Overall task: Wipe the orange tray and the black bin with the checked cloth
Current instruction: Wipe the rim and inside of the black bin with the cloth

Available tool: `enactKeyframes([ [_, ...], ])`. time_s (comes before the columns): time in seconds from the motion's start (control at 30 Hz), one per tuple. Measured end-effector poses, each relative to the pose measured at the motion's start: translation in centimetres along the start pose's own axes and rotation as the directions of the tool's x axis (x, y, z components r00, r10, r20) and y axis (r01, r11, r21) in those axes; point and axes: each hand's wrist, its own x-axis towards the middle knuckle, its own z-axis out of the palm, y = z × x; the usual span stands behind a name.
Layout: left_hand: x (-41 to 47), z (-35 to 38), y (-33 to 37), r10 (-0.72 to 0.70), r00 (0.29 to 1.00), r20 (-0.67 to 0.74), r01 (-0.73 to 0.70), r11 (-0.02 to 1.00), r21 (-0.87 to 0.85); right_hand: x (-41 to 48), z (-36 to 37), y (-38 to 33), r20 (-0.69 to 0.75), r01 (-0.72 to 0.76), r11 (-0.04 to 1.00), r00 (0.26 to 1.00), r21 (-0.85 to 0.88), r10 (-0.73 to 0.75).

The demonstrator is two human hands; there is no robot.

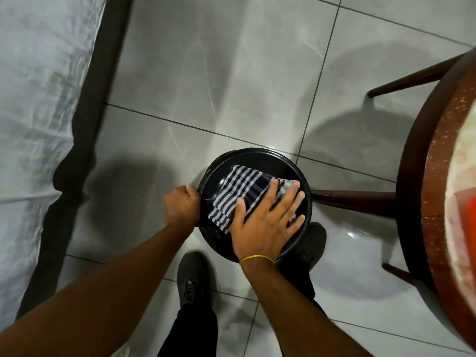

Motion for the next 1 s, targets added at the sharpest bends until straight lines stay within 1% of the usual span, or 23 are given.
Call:
enactKeyframes([
  [0.03, 0.1, -0.1, -0.1, 0.011, 1.0, -0.001, -0.011, 1.0, 0.018, 0.1, -0.4, 0.8, -0.007, 0.141, 0.99, 0.99, -0.023, -0.141],
  [0.07, 0.2, -0.2, -0.2, 0.021, 1.0, 0.0, -0.021, 0.999, 0.029, 0.3, -0.8, 1.7, -0.003, 0.313, 0.948, 0.949, -0.053, -0.314],
  [0.1, 0.1, -0.3, -0.2, 0.029, 1.0, -0.003, -0.029, 0.999, 0.038, 0.6, -1.1, 2.5, 0.021, 0.486, 0.87, 0.874, -0.08, -0.486],
  [0.13, 0.1, -0.3, -0.1, 0.039, 0.999, -0.015, -0.039, 0.998, 0.049, 1.3, -1.4, 3.3, 0.058, 0.634, 0.767, 0.773, -0.095, -0.632],
  [0.2, 0.1, -0.4, 0.3, 0.052, 0.998, -0.031, -0.05, 0.996, 0.07, 3.6, -1.8, 4.2, 0.15, 0.836, 0.541, 0.549, -0.095, -0.822],
  [0.27, 0.1, -0.4, 0.3, 0.052, 0.998, -0.025, -0.05, 0.996, 0.074, 6.9, -2.1, 4.4, 0.246, 0.942, 0.325, 0.336, -0.087, -0.909],
  [0.33, 0.3, -0.5, 0.2, 0.036, 0.999, -0.018, -0.034, 0.997, 0.069, 10.0, -2.5, 4.2, 0.321, 0.986, 0.149, 0.166, -0.076, -0.932],
  [0.37, 0.3, -0.5, 0.1, 0.027, 1.0, -0.013, -0.027, 0.998, 0.058, 11.1, -2.5, 4.2, 0.335, 0.993, 0.088, 0.108, -0.073, -0.936],
  [0.4, 0.4, -0.5, 0.0, 0.014, 1.0, -0.012, -0.014, 0.999, 0.044, 11.8, -2.4, 4.2, 0.336, 0.996, 0.055, 0.077, -0.075, -0.939],
  [0.43, 0.3, -0.4, 0.0, -0.003, 1.0, -0.019, 0.004, 0.999, 0.034, 11.9, -2.3, 4.3, 0.33, 0.996, 0.052, 0.074, -0.075, -0.941],
  [0.47, 0.4, -0.4, 0.2, -0.018, 0.999, -0.03, 0.019, 0.999, 0.032, 11.8, -2.1, 4.4, 0.317, 0.994, 0.075, 0.096, -0.077, -0.944],
  [0.53, 0.3, -0.5, 0.3, -0.023, 0.999, -0.04, 0.025, 0.999, 0.041, 10.9, -1.6, 4.7, 0.278, 0.986, 0.149, 0.165, -0.079, -0.946],
  [0.6, 0.4, -0.6, 0.4, -0.022, 0.999, -0.048, 0.025, 0.998, 0.052, 9.7, -1.1, 5.1, 0.21, 0.963, 0.26, 0.268, -0.067, -0.94],
  [0.63, 0.4, -0.6, 0.5, -0.027, 0.998, -0.05, 0.029, 0.999, 0.046, 9.0, -0.8, 5.2, 0.155, 0.936, 0.346, 0.351, -0.063, -0.923],
  [0.7, 0.5, -0.6, 0.6, -0.047, 0.998, -0.047, 0.048, 0.999, 0.017, 7.3, -0.2, 5.2, 0.04, 0.812, 0.581, 0.583, -0.063, -0.811],
  [0.73, 0.4, -0.6, 0.6, -0.057, 0.997, -0.053, 0.058, 0.998, 0.018, 6.4, 0.1, 5.0, -0.005, 0.697, 0.715, 0.716, -0.063, -0.698],
  [0.77, 0.3, -0.6, 0.7, -0.063, 0.996, -0.062, 0.064, 0.998, 0.026, 5.4, 0.4, 4.7, -0.042, 0.539, 0.84, 0.84, -0.056, -0.541],
  [0.8, 0.2, -0.6, 0.6, -0.066, 0.996, -0.067, 0.068, 0.997, 0.026, 4.6, 0.6, 4.2, -0.077, 0.346, 0.937, 0.934, -0.034, -0.348],
  [0.83, 0.1, -0.6, 0.6, -0.071, 0.995, -0.067, 0.073, 0.997, 0.015, 3.8, 0.7, 3.6, -0.109, 0.142, 0.99, 0.984, 0.006, -0.141],
  [0.87, 0.1, -0.6, 0.6, -0.078, 0.995, -0.066, 0.078, 0.997, 0.005, 3.3, 0.8, 3.0, -0.131, -0.041, 0.998, 0.99, 0.053, 0.048],
  [0.9, 0.1, -0.6, 0.6, -0.081, 0.995, -0.065, 0.081, 0.997, 0.003, 3.0, 0.7, 2.3, -0.144, -0.179, 0.979, 0.971, 0.097, 0.192],
  [0.93, 0.2, -0.5, 0.6, -0.078, 0.995, -0.064, 0.079, 0.997, 0.008, 2.8, 0.7, 1.7, -0.148, -0.262, 0.957, 0.949, 0.126, 0.279],
  [1.0, 0.3, -0.6, 0.7, -0.064, 0.996, -0.058, 0.065, 0.998, 0.021, 2.6, 0.6, 1.1, -0.123, -0.323, 0.935, 0.932, 0.148, 0.342],
])
